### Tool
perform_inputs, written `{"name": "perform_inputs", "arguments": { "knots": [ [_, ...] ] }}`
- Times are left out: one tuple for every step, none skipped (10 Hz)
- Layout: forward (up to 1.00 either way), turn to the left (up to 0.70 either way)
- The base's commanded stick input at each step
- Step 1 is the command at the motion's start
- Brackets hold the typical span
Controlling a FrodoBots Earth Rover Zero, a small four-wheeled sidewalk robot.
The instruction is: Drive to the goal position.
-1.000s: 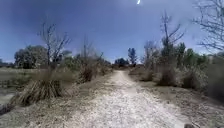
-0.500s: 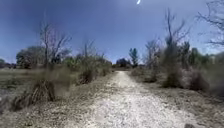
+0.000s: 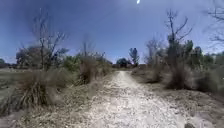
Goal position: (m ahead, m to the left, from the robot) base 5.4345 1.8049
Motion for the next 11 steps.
{"name": "perform_inputs", "arguments": {
  "knots": [
    [0.5,-0.16],
    [0.5,0.0],
    [0.5,0.0],
    [0.5,0.0],
    [0.5,0.0],
    [0.5,0.0],
    [0.5,0.0],
    [0.5,0.0],
    [0.5,0.0],
    [0.5,0.0],
    [0.5,0.0]
  ]
}}
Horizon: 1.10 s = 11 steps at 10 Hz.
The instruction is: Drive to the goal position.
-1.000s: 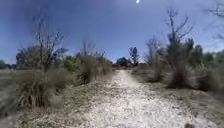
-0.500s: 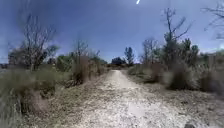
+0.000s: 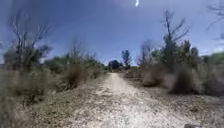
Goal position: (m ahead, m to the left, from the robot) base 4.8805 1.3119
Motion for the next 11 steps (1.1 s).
{"name": "perform_inputs", "arguments": {
  "knots": [
    [0.5,-0.09],
    [0.5,-0.17],
    [0.5,-0.26],
    [0.5,-0.35],
    [0.5,-0.43],
    [0.5,-0.5],
    [0.5,-0.5],
    [0.5,-0.5],
    [0.5,-0.08],
    [0.5,0.0],
    [0.5,0.0]
  ]
}}
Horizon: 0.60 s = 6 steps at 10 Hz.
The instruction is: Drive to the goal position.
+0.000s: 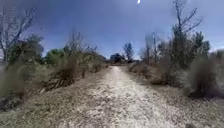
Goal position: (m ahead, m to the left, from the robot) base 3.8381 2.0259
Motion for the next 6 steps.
{"name": "perform_inputs", "arguments": {
  "knots": [
    [0.5,0.0],
    [0.5,0.0],
    [0.5,0.0],
    [0.5,0.0],
    [0.5,0.0],
    [0.5,0.0]
  ]
}}
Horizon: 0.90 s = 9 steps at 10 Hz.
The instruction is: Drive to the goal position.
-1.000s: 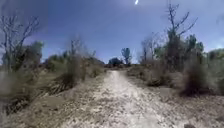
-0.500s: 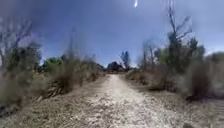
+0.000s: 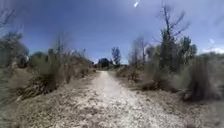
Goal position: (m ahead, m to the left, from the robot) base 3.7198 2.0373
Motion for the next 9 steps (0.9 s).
{"name": "perform_inputs", "arguments": {
  "knots": [
    [0.5,0.0],
    [0.5,0.0],
    [0.5,0.0],
    [0.5,0.0],
    [0.5,0.0],
    [0.5,0.0],
    [0.5,0.0],
    [0.5,0.0],
    [0.5,0.01]
  ]
}}
